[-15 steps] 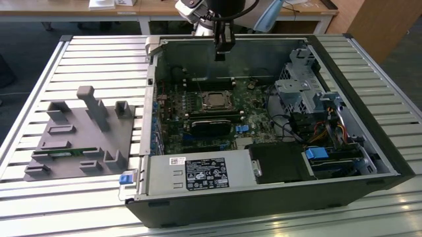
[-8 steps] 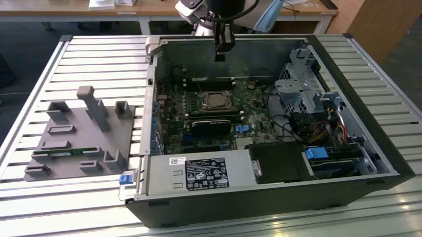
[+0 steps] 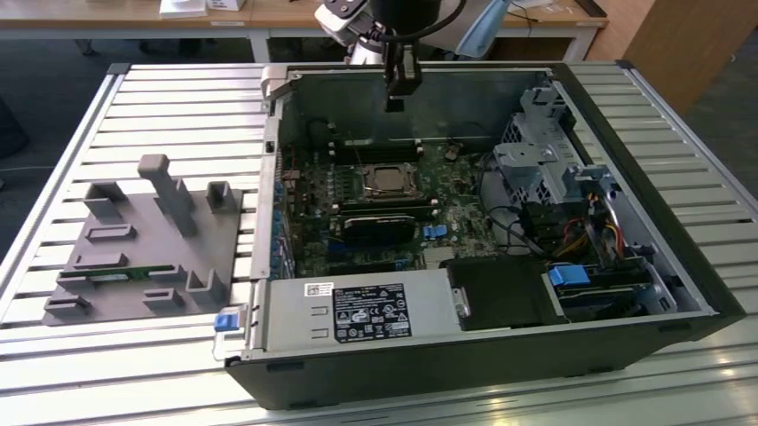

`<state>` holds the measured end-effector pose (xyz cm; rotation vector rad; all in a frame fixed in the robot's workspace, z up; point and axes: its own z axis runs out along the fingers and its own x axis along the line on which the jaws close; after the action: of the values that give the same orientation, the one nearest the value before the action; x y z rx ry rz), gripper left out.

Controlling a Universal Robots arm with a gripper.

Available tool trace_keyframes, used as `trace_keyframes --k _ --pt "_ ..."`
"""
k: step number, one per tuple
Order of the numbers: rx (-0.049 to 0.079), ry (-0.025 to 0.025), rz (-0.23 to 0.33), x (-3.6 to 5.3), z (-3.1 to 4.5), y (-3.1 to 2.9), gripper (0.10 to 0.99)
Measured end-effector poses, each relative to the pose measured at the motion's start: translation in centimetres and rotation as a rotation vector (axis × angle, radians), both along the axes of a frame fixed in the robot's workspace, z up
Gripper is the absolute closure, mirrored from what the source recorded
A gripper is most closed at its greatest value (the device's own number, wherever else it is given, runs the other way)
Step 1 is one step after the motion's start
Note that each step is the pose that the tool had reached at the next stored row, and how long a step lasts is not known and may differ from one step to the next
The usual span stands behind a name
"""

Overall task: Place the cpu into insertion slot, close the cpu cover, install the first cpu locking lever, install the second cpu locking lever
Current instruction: 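Install the first cpu locking lever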

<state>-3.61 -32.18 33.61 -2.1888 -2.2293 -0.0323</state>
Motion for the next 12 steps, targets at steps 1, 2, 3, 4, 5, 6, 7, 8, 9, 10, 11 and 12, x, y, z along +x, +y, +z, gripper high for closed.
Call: trace_keyframes --k 1,2,3,4,5,6,7,8,9,10,11,12 --pt "0.0 0.0 0.0 0.0 -0.01 0.0 0.98" --pt "0.0 0.0 0.0 0.0 -0.02 0.0 0.98" --pt "0.0 0.0 0.0 0.0 -0.03 0.0 0.98" --pt "0.0 -0.0001 0.0 0.0 -0.05 0.0 0.98" --pt "0.0 -0.0002 0.0 0.0 -0.09 0.0 0.98" --pt "0.0 -0.0002 0.0 0.0 -0.13 0.0 0.98" --pt "0.0 -0.0001 0.0 0.0 -0.17 0.0 0.98" --pt "0.0 -0.0001 0.0 0.0 -0.22 0.0 0.98" --pt "0.0 -0.0001 0.0 0.0 -0.27 0.0 0.98" --pt "0.0 0.0 0.0 0.0 -0.29 0.0 0.98" --pt "0.0 0.0001 0.0 0.0 -0.31 0.0 0.98" --pt "0.0 0.0 0.0 0.0 -0.33 0.0 0.98"
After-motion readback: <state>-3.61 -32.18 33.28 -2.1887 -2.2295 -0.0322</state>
